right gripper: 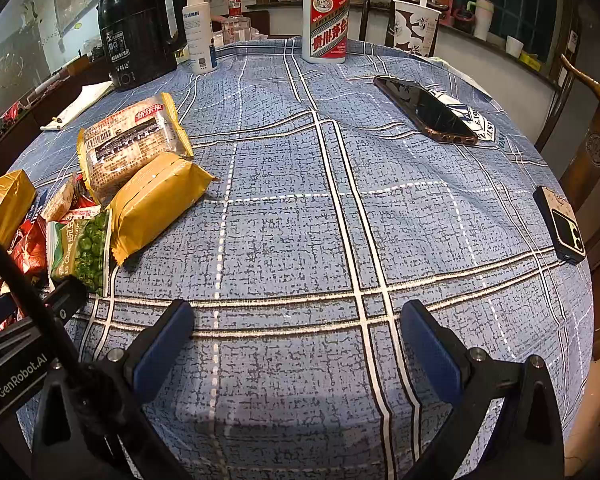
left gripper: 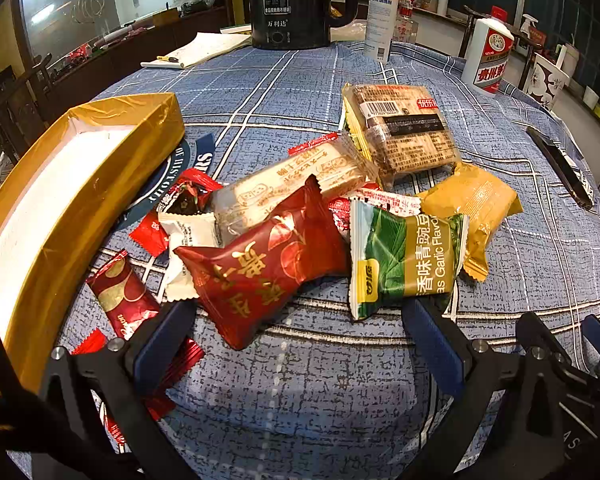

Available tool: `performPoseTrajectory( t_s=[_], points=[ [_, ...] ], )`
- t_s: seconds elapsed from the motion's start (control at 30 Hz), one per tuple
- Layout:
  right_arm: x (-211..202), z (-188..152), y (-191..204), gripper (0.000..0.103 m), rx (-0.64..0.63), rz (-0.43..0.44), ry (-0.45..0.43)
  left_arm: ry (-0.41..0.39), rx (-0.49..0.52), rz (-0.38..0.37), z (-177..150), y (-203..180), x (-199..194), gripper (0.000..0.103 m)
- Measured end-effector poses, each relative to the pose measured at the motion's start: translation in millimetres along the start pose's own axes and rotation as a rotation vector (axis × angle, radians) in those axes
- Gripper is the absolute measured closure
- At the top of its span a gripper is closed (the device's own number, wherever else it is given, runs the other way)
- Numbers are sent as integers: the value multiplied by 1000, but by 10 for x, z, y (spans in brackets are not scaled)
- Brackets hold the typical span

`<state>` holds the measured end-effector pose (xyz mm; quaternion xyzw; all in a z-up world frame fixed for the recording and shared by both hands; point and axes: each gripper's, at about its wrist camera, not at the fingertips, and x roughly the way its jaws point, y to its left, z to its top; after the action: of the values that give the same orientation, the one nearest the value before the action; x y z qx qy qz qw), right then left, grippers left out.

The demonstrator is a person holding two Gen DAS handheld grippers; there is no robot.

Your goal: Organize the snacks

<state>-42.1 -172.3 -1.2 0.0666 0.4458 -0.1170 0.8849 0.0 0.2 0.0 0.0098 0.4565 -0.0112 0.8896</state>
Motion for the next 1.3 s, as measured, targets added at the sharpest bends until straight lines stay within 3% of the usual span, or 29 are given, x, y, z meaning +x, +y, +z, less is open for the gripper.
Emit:
performPoseTrajectory(
  t_s=[0.83, 1.1, 1.2, 1.3],
  points=[
    [4, -9, -10, 0, 6, 2, 0, 21, 24, -18, -64, 25, -39, 0],
    [-37, -60, -8, 0, -11, 17, 18, 41, 117, -88, -166, 55, -163, 1],
    [-67, -94, -7, 0, -9, 18, 19, 23, 151, -126, -250, 46, -275, 12],
    [-120, -149, 13, 1, 2, 14, 17, -23, 145, -185, -314, 121, -470, 12]
  ],
)
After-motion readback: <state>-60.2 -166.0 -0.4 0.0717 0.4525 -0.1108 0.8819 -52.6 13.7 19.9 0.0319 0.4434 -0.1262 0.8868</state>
